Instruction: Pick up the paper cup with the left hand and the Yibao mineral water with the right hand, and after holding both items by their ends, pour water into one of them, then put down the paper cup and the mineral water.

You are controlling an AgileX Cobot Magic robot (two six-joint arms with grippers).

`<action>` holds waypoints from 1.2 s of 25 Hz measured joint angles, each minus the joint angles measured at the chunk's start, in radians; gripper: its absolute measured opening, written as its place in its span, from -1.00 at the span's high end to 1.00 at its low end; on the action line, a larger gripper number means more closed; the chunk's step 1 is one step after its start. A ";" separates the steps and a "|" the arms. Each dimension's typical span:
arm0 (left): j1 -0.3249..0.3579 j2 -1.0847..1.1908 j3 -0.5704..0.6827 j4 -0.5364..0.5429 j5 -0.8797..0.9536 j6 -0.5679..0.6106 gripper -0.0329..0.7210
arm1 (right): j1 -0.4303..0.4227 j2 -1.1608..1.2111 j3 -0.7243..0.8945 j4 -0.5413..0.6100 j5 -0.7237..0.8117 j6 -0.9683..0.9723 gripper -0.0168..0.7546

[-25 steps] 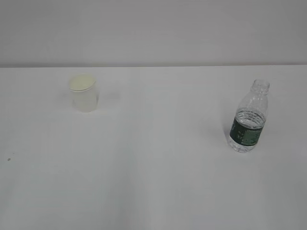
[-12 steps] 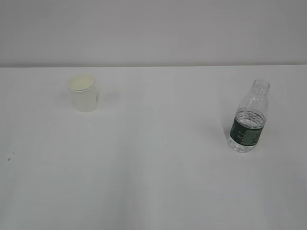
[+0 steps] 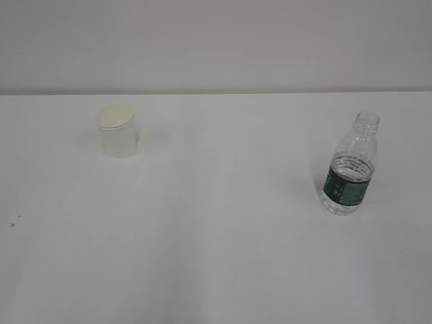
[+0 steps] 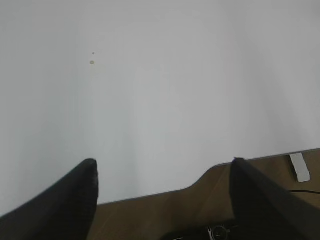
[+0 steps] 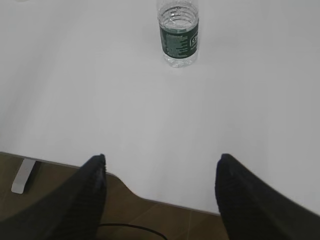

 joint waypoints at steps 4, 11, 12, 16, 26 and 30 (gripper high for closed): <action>0.000 0.044 -0.026 0.000 -0.002 0.000 -0.66 | 0.000 0.000 0.000 0.009 0.000 0.000 -0.38; 0.000 0.111 -0.033 -0.005 -0.004 0.000 -0.66 | 0.000 0.045 0.000 0.030 0.000 0.000 -0.38; 0.000 0.119 -0.033 -0.007 -0.004 0.000 -0.66 | 0.000 0.057 0.000 0.038 0.000 0.000 -0.38; 0.000 0.137 -0.033 -0.020 -0.031 0.000 -0.66 | 0.000 0.098 0.000 0.047 -0.016 -0.005 -0.38; 0.000 0.163 -0.033 -0.030 -0.097 0.002 -0.66 | 0.000 0.123 0.000 0.063 -0.102 -0.040 -0.38; 0.000 0.216 -0.033 -0.033 -0.160 0.004 -0.63 | 0.000 0.123 0.000 0.063 -0.139 -0.056 -0.38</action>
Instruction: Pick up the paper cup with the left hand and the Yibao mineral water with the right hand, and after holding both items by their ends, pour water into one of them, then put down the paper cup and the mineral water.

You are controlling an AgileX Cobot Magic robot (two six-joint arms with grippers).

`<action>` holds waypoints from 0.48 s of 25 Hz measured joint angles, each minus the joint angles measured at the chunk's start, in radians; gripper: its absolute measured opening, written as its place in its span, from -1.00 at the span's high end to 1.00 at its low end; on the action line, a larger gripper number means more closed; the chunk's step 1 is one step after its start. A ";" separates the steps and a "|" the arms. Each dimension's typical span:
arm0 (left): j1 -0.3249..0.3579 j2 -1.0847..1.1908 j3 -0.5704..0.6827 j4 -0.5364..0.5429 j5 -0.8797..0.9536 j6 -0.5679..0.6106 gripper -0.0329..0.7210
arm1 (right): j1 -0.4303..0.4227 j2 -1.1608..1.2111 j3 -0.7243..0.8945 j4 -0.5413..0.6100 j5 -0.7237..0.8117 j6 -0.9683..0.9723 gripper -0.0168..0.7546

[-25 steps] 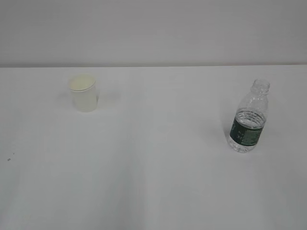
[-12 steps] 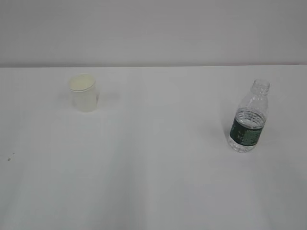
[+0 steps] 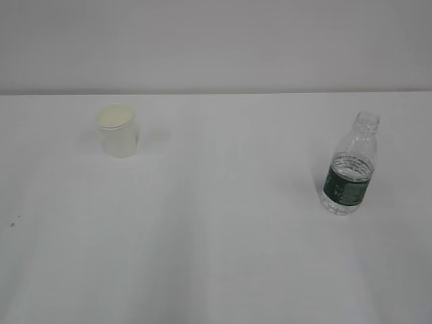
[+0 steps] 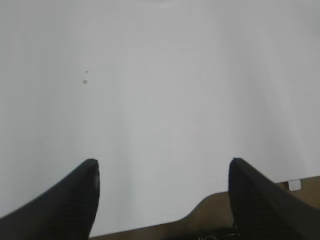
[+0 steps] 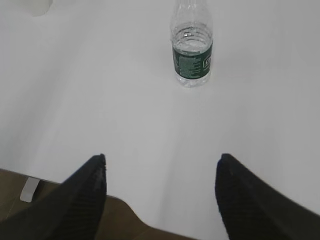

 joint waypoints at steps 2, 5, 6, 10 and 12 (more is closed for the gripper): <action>0.000 0.025 0.000 0.000 -0.035 0.013 -0.62 | 0.000 0.000 0.000 0.000 -0.028 -0.008 -0.38; 0.000 0.055 0.000 -0.011 -0.086 0.036 -0.62 | 0.000 0.000 0.000 0.000 -0.060 -0.026 -0.38; 0.000 0.061 0.000 -0.011 -0.100 0.042 -0.62 | 0.000 0.000 0.000 0.000 -0.075 -0.031 -0.38; 0.000 0.071 0.000 -0.013 -0.164 0.053 -0.62 | 0.000 0.000 0.027 0.002 -0.151 -0.053 -0.38; 0.000 0.073 0.000 -0.013 -0.188 0.061 -0.62 | 0.000 0.000 0.056 0.002 -0.188 -0.055 -0.38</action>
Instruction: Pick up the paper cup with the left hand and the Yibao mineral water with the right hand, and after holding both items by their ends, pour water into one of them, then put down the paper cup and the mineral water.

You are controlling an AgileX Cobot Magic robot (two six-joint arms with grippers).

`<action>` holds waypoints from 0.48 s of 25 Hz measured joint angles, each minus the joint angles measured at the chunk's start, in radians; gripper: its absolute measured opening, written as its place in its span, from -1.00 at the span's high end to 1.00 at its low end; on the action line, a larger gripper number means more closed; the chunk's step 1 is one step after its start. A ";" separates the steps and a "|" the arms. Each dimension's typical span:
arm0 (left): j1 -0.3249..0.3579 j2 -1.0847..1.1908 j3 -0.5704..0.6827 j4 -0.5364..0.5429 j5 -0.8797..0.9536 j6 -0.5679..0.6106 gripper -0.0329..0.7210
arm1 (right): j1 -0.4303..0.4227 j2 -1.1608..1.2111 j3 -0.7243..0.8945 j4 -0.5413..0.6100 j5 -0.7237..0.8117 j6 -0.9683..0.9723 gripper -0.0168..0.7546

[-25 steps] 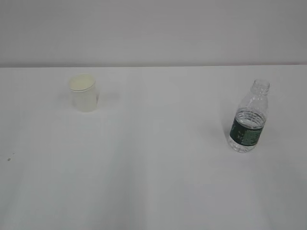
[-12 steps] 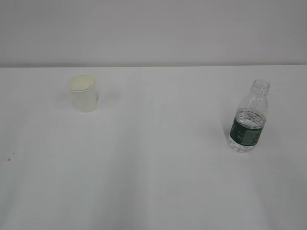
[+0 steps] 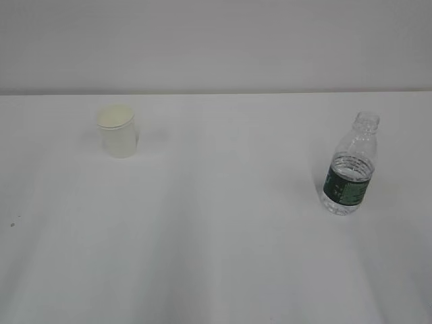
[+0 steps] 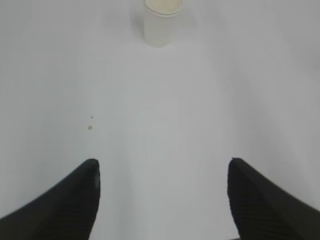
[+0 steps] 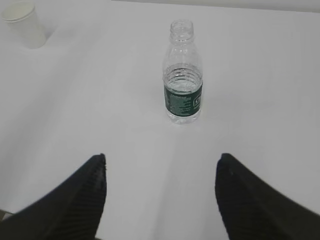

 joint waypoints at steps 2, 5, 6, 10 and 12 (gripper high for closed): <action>0.000 0.006 0.000 0.000 -0.019 0.010 -0.62 | 0.000 0.002 0.023 0.000 -0.036 -0.001 -0.38; 0.000 0.018 0.000 0.000 -0.040 0.016 -0.61 | 0.000 0.003 0.045 0.000 -0.097 -0.004 -0.38; 0.000 0.023 0.000 0.000 -0.051 0.016 -0.61 | 0.000 0.005 0.051 0.000 -0.118 -0.010 -0.38; 0.000 0.039 0.000 0.000 -0.077 0.017 -0.61 | 0.000 0.005 0.079 0.001 -0.182 -0.020 -0.38; 0.000 0.049 0.000 0.000 -0.094 0.020 -0.61 | 0.000 0.005 0.089 0.001 -0.205 -0.025 -0.38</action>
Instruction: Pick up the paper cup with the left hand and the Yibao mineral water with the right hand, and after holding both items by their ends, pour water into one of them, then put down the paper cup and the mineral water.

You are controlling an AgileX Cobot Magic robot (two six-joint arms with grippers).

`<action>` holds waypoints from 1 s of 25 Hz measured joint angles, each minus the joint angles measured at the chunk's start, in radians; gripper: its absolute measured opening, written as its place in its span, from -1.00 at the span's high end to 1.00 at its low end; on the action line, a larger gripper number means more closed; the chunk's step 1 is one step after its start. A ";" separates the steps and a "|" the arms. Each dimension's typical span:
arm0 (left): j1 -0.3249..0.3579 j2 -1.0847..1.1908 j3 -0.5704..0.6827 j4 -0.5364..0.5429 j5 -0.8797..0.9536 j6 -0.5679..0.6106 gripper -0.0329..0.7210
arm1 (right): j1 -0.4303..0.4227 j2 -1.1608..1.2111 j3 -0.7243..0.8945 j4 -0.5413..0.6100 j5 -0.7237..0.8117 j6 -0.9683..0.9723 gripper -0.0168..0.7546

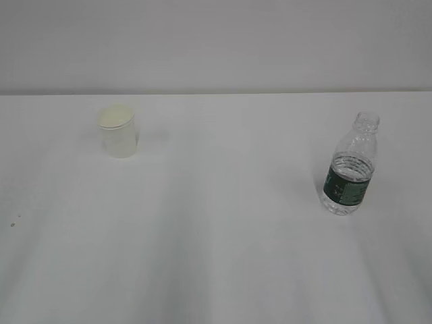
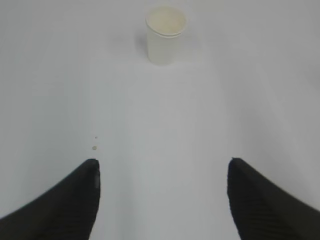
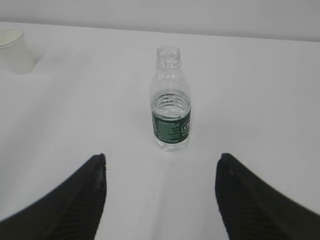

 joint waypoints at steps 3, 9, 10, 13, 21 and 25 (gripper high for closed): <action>0.000 0.015 0.000 0.000 -0.024 0.003 -0.61 | 0.000 0.000 0.015 0.000 -0.033 -0.012 -0.38; 0.000 0.056 0.020 -0.002 -0.080 0.007 -0.61 | 0.000 0.000 0.049 0.000 -0.107 -0.029 -0.38; 0.000 0.060 0.029 -0.002 -0.096 0.007 -0.61 | 0.000 0.000 0.054 0.001 -0.119 -0.034 -0.38; 0.000 0.073 0.052 -0.002 -0.131 0.007 -0.61 | 0.000 0.005 0.065 0.002 -0.148 -0.044 -0.38; 0.000 0.115 0.080 -0.002 -0.209 0.011 -0.61 | 0.000 0.109 0.077 0.005 -0.200 -0.046 -0.38; 0.000 0.150 0.080 -0.002 -0.238 0.021 -0.61 | 0.000 0.166 0.077 0.009 -0.229 -0.046 -0.38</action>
